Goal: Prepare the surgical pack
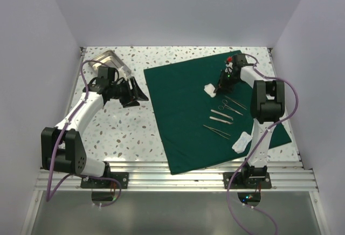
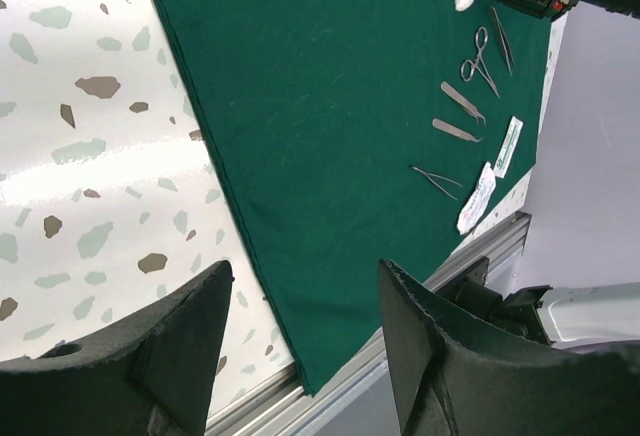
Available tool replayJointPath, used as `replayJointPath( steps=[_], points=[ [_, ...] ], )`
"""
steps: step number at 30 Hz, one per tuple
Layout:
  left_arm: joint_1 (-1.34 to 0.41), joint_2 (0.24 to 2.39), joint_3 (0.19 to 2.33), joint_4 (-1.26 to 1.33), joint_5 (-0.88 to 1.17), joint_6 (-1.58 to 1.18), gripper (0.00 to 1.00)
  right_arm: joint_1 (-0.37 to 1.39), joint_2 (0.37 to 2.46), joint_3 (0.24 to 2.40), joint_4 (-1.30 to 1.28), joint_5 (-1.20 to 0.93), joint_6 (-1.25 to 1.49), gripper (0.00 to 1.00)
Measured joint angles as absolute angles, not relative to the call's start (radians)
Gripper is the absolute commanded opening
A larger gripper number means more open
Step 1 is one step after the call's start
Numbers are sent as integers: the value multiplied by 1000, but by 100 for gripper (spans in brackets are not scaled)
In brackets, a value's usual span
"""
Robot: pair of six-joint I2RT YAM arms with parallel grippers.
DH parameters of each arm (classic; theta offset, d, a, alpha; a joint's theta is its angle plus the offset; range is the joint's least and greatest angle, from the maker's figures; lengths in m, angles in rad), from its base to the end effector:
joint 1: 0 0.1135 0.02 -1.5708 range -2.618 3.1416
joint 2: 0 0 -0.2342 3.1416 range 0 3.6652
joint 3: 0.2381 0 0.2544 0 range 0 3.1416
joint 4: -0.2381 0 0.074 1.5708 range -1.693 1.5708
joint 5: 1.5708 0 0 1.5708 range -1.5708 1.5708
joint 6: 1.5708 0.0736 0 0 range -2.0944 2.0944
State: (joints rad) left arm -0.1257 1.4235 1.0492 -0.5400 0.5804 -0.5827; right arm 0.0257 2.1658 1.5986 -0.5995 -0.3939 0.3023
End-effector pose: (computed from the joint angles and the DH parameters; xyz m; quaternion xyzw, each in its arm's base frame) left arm 0.3128 -0.0802 0.2033 -0.1156 0.9043 -0.3612 0.1958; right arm 0.4470 0.0397 0.0947 0.0936 0.9570 0.2213 0.1629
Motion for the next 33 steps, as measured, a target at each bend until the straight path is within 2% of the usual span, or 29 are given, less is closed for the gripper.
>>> replayJointPath(
  steps=[2,3,12,19,27,33],
  points=[
    [-126,1424,1047,-537,589,-583,64,26,2168,1599,-599,-396,307,1],
    [-126,1424,1044,-533,595,-585,64,26,2168,1599,-599,-397,311,0],
    [-128,1423,913,-344,681,-735,71,50,2134,1616,-636,-410,369,0],
    [-199,1408,822,-58,698,-1031,79,134,1924,1593,-629,-450,482,0],
    [-338,1456,792,306,619,-1449,86,227,1708,1497,-571,-534,644,0],
    [-391,1507,870,337,528,-1592,87,280,1647,1433,-531,-579,730,0]
  ],
)
